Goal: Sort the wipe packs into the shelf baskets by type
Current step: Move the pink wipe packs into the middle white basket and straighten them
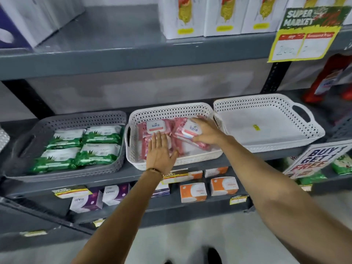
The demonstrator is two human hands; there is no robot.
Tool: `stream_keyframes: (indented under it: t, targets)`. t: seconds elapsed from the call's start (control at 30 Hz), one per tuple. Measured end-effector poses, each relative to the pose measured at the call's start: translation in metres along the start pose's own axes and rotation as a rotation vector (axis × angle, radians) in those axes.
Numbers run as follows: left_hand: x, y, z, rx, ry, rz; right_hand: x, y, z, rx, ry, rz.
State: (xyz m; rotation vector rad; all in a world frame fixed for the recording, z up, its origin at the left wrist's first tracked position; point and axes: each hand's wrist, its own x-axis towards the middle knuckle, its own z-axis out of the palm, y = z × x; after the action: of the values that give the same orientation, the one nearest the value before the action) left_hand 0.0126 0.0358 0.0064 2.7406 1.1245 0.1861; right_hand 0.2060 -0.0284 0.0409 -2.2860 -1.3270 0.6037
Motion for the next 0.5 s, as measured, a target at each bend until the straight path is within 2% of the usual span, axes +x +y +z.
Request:
stream_keyframes:
  t: [0.17,0.27,0.33,0.43,0.5]
  targets:
    - [0.012,-0.012,-0.012,-0.097,-0.079,0.027,0.001,-0.001,0.005,-0.018,-0.003,0.083]
    - [0.031,-0.016,-0.018,-0.075,-0.022,0.011,0.003,-0.009,0.005,-0.006,0.129,0.071]
    - [0.043,-0.017,-0.019,-0.058,-0.01,-0.007,0.008,-0.015,0.012,-0.129,0.225,0.087]
    - [0.059,-0.016,-0.017,-0.04,-0.018,-0.048,0.016,-0.021,0.026,-0.166,0.286,0.201]
    - [0.066,-0.014,-0.013,-0.002,-0.042,-0.056,0.019,-0.023,0.033,-0.172,0.272,0.254]
